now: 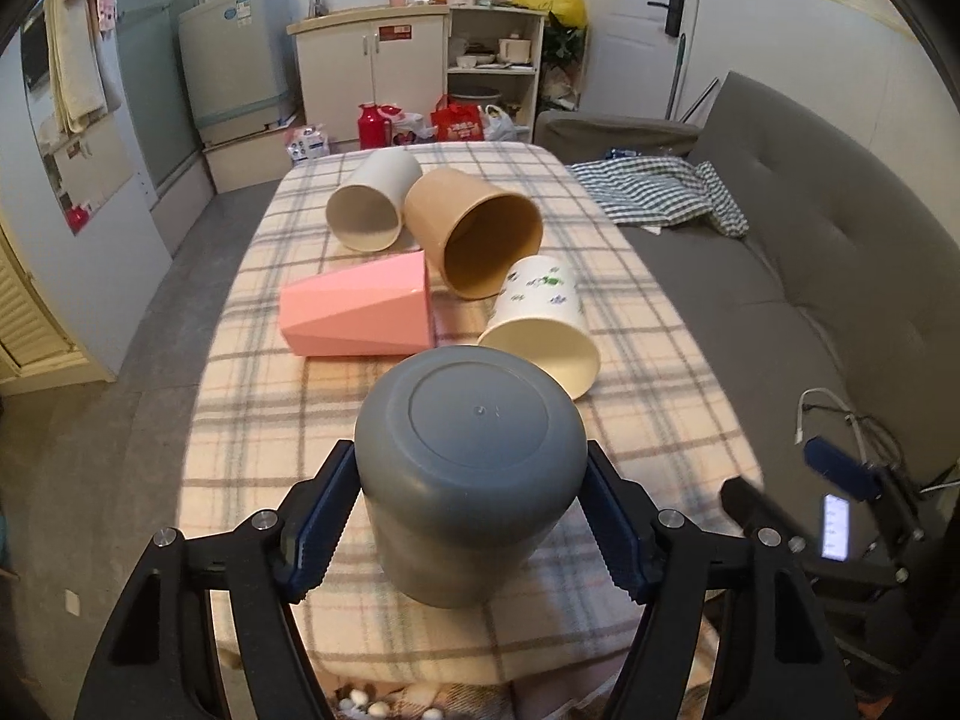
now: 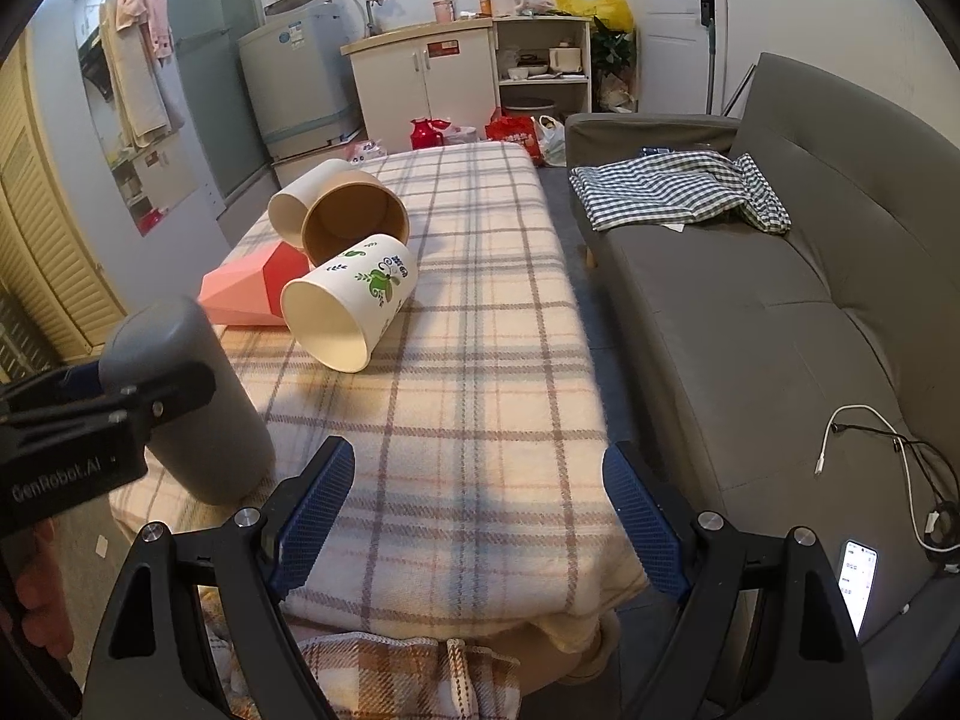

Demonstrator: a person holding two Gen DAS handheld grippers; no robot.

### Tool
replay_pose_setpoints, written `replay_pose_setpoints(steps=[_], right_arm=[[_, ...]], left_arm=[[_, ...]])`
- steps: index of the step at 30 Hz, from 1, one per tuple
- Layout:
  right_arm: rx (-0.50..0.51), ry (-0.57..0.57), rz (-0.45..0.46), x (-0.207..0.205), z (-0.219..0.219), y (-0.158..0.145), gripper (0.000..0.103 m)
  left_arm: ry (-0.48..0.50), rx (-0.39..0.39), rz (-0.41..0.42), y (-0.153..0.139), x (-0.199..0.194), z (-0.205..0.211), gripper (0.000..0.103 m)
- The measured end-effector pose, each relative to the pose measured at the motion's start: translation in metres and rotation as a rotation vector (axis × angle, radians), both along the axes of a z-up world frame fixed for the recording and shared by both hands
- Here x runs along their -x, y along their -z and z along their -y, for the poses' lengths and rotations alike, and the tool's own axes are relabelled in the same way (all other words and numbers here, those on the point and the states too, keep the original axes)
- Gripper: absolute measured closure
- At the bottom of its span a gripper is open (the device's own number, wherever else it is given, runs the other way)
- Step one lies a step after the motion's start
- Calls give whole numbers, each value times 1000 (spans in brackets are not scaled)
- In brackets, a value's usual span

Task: Flip cup upside down
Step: 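Turn the grey cup rim-down and lower it onto the table with the right gripper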

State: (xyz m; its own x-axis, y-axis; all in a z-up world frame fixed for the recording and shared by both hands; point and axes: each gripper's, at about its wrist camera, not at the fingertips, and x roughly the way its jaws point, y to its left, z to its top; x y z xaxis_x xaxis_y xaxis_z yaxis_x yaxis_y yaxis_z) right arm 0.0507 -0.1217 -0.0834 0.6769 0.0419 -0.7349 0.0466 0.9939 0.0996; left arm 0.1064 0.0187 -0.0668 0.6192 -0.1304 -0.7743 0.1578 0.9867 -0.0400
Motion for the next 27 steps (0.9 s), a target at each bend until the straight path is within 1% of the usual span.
replay_pose_setpoints(steps=[4, 9, 11, 17, 19, 21, 27], right_arm=[[1, 3, -6, -1, 1, 1, 18], [7, -3, -15, -3, -2, 3, 18], [11, -6, -13, -3, -4, 2, 18], [16, -9, -14, -2, -7, -1, 18], [21, -10, -6, -1, -8, -5, 18], [24, -14, 5, 1, -11, -9, 18], [45, -34, 52, 11, -21, -26, 18]], left_arm=[[7, 14, 22, -2, 0, 0, 29], [-10, 37, -3, 12, -2, -7, 29], [-10, 54, 9, 13, 2, -11, 29], [18, 22, 25, 13, 13, -10, 28], [19, -5, 48, 9, 17, -10, 27], [19, -11, 68, 3, 22, -12, 25], [17, 59, 140, -26, 38, -26, 24]])
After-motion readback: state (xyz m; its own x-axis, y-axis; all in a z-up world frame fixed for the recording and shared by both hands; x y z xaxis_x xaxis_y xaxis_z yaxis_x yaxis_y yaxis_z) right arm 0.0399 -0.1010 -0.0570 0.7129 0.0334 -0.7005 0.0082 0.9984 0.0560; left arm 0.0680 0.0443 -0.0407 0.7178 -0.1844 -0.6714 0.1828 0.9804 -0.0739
